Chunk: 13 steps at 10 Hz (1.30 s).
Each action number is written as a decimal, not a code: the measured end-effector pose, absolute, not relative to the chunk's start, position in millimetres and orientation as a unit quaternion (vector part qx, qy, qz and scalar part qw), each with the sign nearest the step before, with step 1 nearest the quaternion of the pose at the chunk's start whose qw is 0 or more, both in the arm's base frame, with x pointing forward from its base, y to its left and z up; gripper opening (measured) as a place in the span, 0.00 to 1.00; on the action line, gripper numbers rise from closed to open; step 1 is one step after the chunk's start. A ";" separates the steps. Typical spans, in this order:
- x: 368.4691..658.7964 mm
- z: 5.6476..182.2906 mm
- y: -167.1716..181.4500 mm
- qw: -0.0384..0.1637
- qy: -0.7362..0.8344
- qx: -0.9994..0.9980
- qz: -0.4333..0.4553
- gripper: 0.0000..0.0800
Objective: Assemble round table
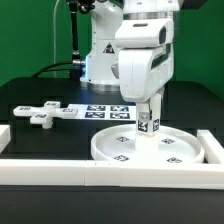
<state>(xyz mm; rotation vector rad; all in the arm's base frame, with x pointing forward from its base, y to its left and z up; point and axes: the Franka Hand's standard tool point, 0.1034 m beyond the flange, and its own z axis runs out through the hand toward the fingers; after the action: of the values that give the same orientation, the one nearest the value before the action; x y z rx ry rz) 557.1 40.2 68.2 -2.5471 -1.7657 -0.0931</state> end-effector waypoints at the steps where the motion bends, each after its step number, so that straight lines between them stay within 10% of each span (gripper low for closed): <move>1: 557.2 68.1 39.6 0.016 -0.596 -0.802 -0.029 0.81; 13: 559.6 68.8 37.8 -0.031 -0.830 -0.557 0.007 0.78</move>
Offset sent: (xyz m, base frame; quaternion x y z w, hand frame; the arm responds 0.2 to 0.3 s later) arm 0.0046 0.0142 0.0062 -0.0235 -0.0211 -0.1886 0.9816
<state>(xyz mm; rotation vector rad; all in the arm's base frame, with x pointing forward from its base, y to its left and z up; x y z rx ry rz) 559.6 37.8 68.8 -1.7848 -2.6600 0.0220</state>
